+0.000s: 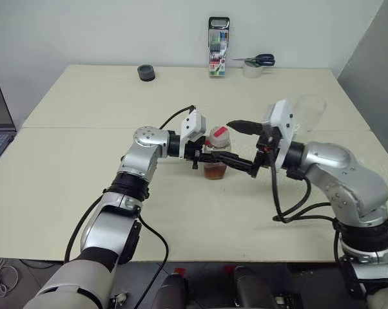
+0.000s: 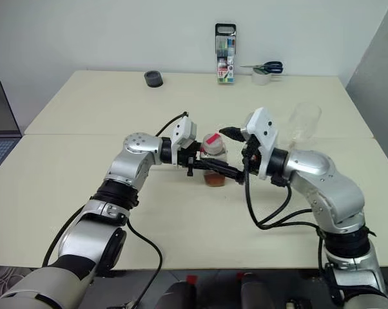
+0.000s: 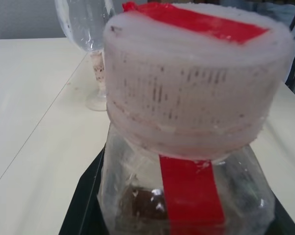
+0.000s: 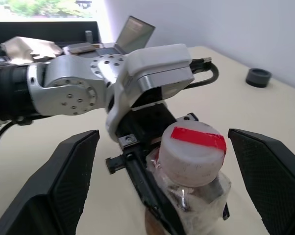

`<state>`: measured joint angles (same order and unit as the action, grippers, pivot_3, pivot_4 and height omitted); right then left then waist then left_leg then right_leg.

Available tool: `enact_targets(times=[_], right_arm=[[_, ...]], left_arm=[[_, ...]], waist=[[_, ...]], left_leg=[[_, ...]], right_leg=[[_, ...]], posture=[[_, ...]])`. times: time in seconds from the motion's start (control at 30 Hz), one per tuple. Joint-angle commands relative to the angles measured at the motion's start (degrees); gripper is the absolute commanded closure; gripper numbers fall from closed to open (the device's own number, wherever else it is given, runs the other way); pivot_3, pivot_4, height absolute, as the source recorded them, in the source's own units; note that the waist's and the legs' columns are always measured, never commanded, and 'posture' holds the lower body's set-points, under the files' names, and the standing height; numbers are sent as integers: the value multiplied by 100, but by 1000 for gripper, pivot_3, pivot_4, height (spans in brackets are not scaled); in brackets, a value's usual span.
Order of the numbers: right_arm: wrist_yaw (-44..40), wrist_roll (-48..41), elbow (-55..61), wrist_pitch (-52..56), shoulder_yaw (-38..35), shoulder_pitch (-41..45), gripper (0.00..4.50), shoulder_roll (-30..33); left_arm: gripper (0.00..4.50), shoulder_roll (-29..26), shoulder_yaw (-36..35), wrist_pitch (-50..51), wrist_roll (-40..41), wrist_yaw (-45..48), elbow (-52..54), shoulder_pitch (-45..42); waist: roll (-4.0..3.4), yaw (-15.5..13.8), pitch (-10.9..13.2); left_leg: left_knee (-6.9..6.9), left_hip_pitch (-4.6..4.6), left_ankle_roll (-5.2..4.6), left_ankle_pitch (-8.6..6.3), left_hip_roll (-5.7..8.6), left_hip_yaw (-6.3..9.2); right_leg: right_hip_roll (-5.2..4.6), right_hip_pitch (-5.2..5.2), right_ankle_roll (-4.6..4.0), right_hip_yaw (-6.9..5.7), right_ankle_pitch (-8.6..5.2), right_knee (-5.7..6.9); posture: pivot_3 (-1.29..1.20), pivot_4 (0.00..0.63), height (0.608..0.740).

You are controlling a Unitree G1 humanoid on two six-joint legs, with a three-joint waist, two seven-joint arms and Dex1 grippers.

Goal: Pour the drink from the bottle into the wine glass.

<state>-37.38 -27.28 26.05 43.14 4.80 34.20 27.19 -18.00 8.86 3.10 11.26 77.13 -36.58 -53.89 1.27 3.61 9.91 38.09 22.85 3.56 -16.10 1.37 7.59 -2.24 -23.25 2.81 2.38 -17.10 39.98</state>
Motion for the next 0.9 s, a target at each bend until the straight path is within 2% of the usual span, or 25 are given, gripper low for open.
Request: enact_targets(times=[0.03,0.37,0.9], right_arm=[[306,402,-13,-367,128,94,0,-104],[571,1021,-442,-783,235,161,0,-224],[467,527,-40,-344,-238,-123,0,93]], left_arm=[[2793,22,-108,-56,137,44,181,-52],[2793,54,-85,-63,123,89,227,-9],[2794,1,-101,-53,113,119,202,22]], waist=[[0,-1,0],[0,1,0],[0,-1,0]], left_leg=[[0,0,0,0,1,0],[-1,1,1,1,1,-1],[-1,1,1,1,1,-1]], right_leg=[[0,0,0,0,0,0],[-1,0,0,0,0,-1],[-1,0,0,0,0,-1]], posture=[[0,150,740],[0,150,740],[0,150,740]])
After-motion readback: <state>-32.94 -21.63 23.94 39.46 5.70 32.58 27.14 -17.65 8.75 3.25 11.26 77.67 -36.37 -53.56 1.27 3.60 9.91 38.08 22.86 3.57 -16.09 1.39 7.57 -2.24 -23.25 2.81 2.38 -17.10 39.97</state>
